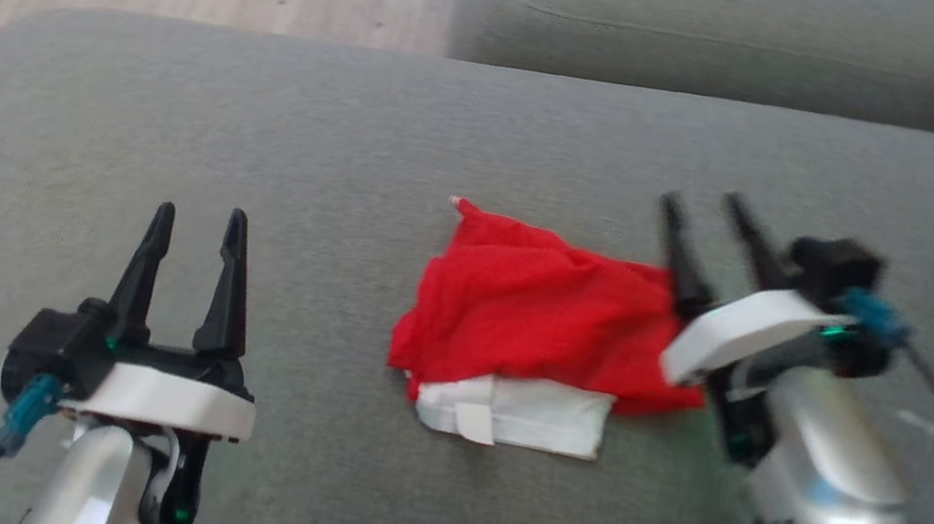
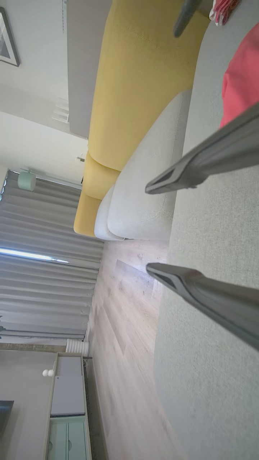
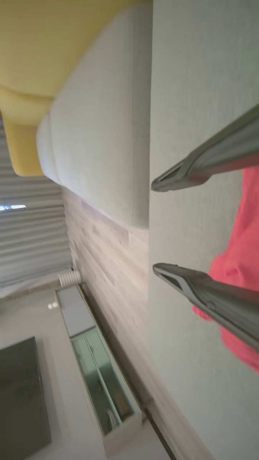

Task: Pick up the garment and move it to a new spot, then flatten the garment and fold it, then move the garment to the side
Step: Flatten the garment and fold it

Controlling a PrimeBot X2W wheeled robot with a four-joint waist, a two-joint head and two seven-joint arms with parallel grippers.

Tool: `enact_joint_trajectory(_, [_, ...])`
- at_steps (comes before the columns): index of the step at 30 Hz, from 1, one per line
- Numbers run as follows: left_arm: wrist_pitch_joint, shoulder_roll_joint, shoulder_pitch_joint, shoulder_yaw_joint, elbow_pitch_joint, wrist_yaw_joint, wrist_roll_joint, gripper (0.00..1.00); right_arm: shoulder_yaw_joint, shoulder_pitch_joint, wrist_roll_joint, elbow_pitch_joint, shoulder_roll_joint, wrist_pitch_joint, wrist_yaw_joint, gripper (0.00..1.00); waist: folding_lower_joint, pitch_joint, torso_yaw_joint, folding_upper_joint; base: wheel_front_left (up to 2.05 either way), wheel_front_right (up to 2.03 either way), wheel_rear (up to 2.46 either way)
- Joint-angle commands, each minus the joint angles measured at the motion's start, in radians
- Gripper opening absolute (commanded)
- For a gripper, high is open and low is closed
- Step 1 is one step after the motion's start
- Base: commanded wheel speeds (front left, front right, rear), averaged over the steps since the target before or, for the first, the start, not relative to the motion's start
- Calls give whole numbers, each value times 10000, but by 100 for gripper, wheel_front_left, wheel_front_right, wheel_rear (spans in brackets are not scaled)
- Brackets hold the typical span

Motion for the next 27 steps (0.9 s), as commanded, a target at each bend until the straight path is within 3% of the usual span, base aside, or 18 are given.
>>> enact_joint_trajectory(1, [-51, 42, -223, 419, -372, -47, 67, 100, -282, -194, -400, -456, -19, -125, -9, 100, 0, 25, -295, 0, 0, 0, 0])
enact_joint_trajectory(6, [-51, 40, -124, 456, -534, -66, -8, 100, -2314, 1011, -2093, -2008, -43, -139, -9, 100, 0, 52, -683, 0, 0, 0, 0])
enact_joint_trajectory(12, [-51, 39, 30, 415, -587, -74, -37, 100, -3491, 2721, -3010, -3652, 210, -141, -9, 100, 0, 27, -900, 0, 0, 0, 0])
enact_joint_trajectory(19, [-51, 38, 350, 388, -667, -89, -29, 100, -3445, 4053, -2428, -5055, 246, -142, -9, 100, 0, 3, -968, 0, 0, 0, 0])
enact_joint_trajectory(27, [-51, 38, 417, 342, -626, -99, -58, 100, -3376, 4324, -2290, -5350, 249, -142, -9, 100, 0, -4, -845, 0, 0, 0, 0])
